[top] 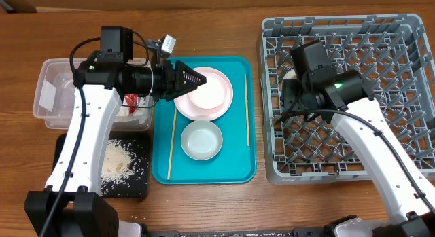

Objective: Sort waste into correct bins and load items into the dishwasher
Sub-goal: 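Carry cup over dish rack with right gripper, inverting it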

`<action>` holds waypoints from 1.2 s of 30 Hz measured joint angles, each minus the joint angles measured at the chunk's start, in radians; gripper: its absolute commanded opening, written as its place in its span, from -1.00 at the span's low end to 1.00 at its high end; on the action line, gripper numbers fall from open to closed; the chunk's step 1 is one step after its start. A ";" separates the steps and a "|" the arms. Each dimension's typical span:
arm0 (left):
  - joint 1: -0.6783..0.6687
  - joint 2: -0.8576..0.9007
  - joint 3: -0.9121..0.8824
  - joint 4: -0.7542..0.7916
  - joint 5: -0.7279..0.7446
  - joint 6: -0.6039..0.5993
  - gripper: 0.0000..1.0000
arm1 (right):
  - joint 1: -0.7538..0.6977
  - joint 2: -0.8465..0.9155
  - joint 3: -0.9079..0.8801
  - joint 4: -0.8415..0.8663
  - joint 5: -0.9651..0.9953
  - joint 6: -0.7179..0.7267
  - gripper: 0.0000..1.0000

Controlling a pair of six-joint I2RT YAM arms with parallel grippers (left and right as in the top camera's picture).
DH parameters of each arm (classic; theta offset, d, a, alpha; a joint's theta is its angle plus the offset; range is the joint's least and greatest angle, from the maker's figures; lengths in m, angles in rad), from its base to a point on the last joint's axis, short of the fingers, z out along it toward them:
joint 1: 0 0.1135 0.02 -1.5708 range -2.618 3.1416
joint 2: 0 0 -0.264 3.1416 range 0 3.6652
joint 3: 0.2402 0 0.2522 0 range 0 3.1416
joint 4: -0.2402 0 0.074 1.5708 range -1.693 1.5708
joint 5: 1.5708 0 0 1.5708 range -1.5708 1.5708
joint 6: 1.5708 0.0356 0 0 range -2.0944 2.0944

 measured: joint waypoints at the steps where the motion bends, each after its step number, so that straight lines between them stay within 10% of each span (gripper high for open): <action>1: 0.000 0.000 0.000 -0.004 -0.003 0.000 0.04 | 0.000 0.000 -0.013 0.009 0.000 0.000 -0.48; 36: 0.000 0.000 0.000 -0.015 -0.017 0.000 0.04 | 0.000 0.001 -0.153 0.094 -0.031 0.000 -0.45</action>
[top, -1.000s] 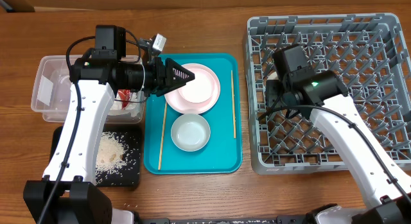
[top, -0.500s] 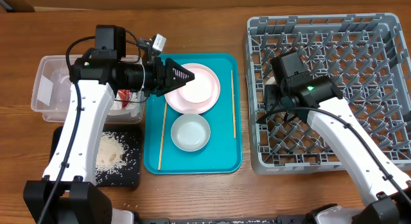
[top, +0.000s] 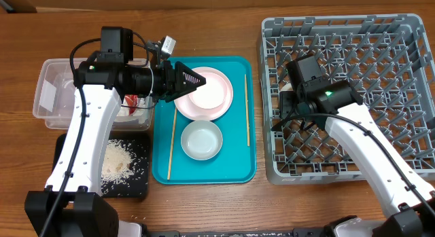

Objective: Sort waste into correct bins and load items into the dishwasher
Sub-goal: 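Carry cup over dish rack with right gripper, inverting it, then lower cup into dish rack with right gripper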

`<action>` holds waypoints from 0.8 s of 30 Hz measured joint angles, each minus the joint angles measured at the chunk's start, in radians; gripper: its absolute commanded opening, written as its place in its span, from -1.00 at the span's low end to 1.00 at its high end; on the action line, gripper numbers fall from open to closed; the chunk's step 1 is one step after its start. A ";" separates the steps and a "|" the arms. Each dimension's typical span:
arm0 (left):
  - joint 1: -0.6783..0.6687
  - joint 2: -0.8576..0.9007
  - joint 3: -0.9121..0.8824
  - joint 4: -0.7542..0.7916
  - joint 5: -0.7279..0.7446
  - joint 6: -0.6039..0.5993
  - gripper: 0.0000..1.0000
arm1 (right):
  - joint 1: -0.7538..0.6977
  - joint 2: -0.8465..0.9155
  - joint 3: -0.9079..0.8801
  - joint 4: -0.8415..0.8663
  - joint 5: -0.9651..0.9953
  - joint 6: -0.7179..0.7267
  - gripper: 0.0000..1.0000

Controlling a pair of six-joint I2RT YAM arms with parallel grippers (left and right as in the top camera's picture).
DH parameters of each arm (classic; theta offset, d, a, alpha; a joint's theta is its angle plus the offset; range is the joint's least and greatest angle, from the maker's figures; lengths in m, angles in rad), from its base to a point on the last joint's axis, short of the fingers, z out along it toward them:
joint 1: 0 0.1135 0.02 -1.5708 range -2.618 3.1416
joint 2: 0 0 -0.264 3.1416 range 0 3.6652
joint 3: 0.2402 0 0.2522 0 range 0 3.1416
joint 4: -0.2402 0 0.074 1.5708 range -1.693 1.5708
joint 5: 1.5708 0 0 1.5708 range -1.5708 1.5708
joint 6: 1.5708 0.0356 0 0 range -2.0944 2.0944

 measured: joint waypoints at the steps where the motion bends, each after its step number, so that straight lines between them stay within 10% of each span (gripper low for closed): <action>1: 0.000 0.000 0.000 0.000 0.000 0.000 0.05 | 0.000 0.000 0.000 0.000 0.000 0.000 -0.34; 10: 0.000 0.000 0.000 0.000 0.000 0.000 0.04 | 0.000 0.000 -0.011 0.000 -0.004 0.001 0.36; 24: 0.000 0.000 0.000 0.000 0.000 0.000 0.01 | 0.000 0.000 -0.011 -0.008 -0.006 0.001 0.39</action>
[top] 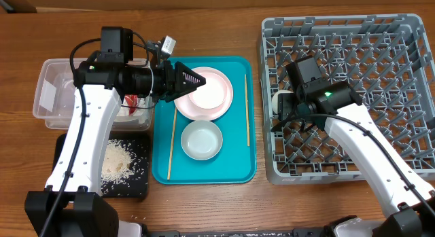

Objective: Sort waste into correct bins and load items into the dishwasher
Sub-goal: 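Lower cup into dish rack with right gripper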

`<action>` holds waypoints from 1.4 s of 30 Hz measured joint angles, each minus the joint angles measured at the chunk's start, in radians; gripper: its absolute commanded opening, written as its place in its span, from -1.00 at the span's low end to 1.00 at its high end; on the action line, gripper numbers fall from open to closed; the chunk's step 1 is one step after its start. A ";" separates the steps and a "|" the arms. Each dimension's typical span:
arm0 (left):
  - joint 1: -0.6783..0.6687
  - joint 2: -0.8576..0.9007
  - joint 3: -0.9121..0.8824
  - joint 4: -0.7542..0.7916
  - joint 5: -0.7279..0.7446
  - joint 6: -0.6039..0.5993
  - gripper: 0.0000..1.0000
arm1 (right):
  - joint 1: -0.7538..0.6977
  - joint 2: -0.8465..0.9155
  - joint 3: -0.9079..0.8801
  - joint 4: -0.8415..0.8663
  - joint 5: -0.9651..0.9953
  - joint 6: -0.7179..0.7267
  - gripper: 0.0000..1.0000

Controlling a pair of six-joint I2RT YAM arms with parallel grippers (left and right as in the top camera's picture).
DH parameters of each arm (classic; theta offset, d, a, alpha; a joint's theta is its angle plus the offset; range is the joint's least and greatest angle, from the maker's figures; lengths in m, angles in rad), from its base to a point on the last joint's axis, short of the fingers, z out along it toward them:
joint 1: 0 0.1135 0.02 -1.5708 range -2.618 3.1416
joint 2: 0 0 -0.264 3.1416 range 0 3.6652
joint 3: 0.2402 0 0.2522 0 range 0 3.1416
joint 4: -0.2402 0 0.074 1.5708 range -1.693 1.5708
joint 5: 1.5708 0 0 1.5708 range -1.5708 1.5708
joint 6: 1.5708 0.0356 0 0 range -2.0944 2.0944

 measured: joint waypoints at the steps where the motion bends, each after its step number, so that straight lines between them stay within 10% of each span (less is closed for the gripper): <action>1: 0.000 0.000 0.000 -0.001 0.000 0.000 -0.03 | 0.000 0.000 0.000 0.001 0.000 0.000 0.40; 5: 0.000 0.000 0.000 -0.004 0.000 0.000 -0.09 | 0.000 0.000 0.000 0.005 0.000 0.000 0.31; 13: 0.000 0.000 0.000 -0.017 0.000 0.000 -0.10 | 0.000 0.000 -0.003 0.018 0.000 0.014 -0.66; 42: 0.000 0.000 0.000 -0.025 -0.019 0.000 -0.12 | 0.000 0.000 -0.116 0.282 -0.032 0.022 -0.67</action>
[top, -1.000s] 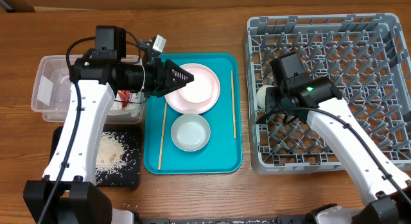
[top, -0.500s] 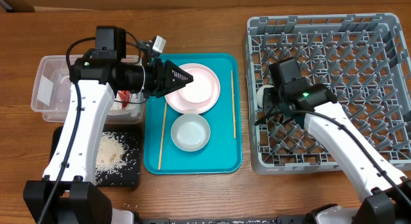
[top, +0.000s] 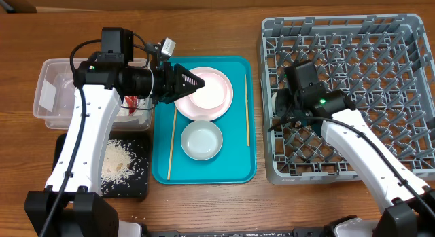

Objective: Sort waste into correct bins and load items into the dishwasher
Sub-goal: 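Lower cup into dish rack with right gripper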

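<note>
On the teal tray (top: 234, 170) lie a pink plate (top: 216, 94), a pale bowl (top: 201, 140) and two chopsticks (top: 171, 145). My left gripper (top: 201, 79) hovers over the plate's left part, pointing right. Its black fingers meet in a tip, and nothing shows between them. My right gripper (top: 280, 109) points down at the left edge of the grey dishwasher rack (top: 380, 74). Its own wrist hides its fingers and whatever they hold.
A clear plastic bin (top: 51, 94) with a red scrap (top: 129, 101) stands at the left. Below it is a black bin (top: 136, 186) holding rice. The rack's left rim is close to the tray's right edge.
My right arm has shifted slightly down and left along the rack's left edge. The white round object that showed beside the gripper is now almost covered. The left arm has not moved.
My right gripper was deeper in the rack's upper left, with something white under it. It then came to the rack's left edge, where a white round object showed beside it, and it is now lower there. My left gripper stayed shut over the plate throughout.
</note>
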`<action>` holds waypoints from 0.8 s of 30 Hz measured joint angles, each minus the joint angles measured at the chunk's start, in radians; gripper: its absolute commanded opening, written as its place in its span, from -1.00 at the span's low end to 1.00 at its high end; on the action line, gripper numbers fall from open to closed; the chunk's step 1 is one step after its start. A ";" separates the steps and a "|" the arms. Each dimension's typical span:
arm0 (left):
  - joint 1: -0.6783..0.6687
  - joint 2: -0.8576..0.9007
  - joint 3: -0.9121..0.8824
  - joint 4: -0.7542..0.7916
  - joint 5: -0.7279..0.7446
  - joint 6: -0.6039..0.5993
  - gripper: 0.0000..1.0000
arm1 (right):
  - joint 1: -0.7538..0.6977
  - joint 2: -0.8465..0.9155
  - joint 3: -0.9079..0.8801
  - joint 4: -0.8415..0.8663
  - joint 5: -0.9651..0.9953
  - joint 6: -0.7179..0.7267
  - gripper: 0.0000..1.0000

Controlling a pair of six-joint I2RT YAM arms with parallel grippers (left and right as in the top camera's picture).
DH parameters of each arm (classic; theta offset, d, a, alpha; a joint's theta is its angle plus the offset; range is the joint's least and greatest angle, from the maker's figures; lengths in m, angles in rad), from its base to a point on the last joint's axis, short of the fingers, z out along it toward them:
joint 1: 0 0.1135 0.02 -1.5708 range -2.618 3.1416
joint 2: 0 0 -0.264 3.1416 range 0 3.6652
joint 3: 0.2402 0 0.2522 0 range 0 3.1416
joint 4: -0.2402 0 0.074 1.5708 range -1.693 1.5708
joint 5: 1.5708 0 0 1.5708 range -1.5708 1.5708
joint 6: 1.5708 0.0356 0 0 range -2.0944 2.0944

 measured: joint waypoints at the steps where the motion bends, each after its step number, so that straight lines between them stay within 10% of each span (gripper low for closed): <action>1: -0.001 0.000 0.000 0.000 0.000 0.000 -0.12 | 0.000 0.000 0.000 0.006 -0.007 0.000 -0.67; 12: -0.002 0.000 0.000 0.000 0.000 0.000 -0.12 | 0.000 0.000 0.000 0.074 -0.039 0.003 -0.57; 16: -0.002 0.000 0.000 0.000 0.000 0.000 -0.21 | 0.000 0.000 0.000 0.079 -0.028 -0.002 -0.92; 24: -0.002 0.000 0.000 -0.013 -0.003 0.000 -0.26 | -0.040 -0.008 0.075 -0.072 -0.010 0.000 -0.92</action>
